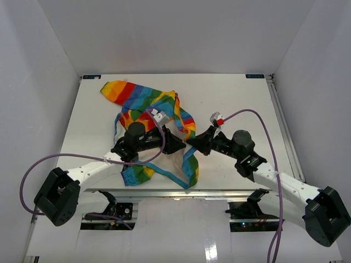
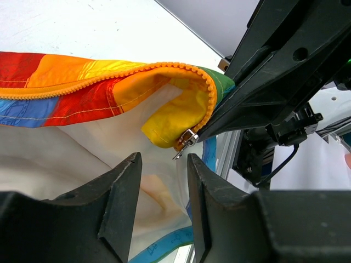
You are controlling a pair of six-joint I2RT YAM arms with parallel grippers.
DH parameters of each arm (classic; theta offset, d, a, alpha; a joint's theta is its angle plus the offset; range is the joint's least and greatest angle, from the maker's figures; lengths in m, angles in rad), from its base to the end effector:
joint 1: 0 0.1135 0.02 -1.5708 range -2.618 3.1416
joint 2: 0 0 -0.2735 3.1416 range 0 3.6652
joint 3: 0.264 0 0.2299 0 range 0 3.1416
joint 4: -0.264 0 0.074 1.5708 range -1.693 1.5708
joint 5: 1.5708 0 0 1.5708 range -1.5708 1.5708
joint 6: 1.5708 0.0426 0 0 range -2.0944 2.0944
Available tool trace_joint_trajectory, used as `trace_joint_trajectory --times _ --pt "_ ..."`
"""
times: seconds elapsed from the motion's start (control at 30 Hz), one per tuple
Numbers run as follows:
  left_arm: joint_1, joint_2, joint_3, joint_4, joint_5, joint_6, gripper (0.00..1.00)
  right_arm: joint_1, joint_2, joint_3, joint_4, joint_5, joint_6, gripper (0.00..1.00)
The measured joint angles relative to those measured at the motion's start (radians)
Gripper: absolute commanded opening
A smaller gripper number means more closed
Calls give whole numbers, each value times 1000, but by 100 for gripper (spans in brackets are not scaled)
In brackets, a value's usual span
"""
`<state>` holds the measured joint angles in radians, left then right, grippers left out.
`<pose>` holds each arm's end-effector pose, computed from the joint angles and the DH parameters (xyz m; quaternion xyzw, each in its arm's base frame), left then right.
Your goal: Zip up the jacket
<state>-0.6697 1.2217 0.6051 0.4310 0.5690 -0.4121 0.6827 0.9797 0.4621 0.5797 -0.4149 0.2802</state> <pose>0.1819 -0.1733 0.2708 0.2726 0.7095 -0.5007 0.4142 0.1466 0.1413 0.2899 -0.2810 0.6266 0.4552 0.5667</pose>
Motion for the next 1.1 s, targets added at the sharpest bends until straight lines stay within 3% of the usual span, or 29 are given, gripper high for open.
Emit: trace_joint_trajectory --times 0.03,0.1,0.23,0.27,1.1 --pt "0 0 -1 5 0 -2 44 0 -1 0 0 0 0 8" --pt "0 1 -1 21 1 -6 34 0 -3 0 0 0 0 8" --pt "0 2 -2 49 7 -15 3 0 -6 0 1 1 0 8" --pt "0 2 -2 54 10 -18 1 0 -6 -1 3 2 0 8" --pt "-2 -30 -6 -28 -31 -3 0 0 -16 -2 -26 43 -2 8"
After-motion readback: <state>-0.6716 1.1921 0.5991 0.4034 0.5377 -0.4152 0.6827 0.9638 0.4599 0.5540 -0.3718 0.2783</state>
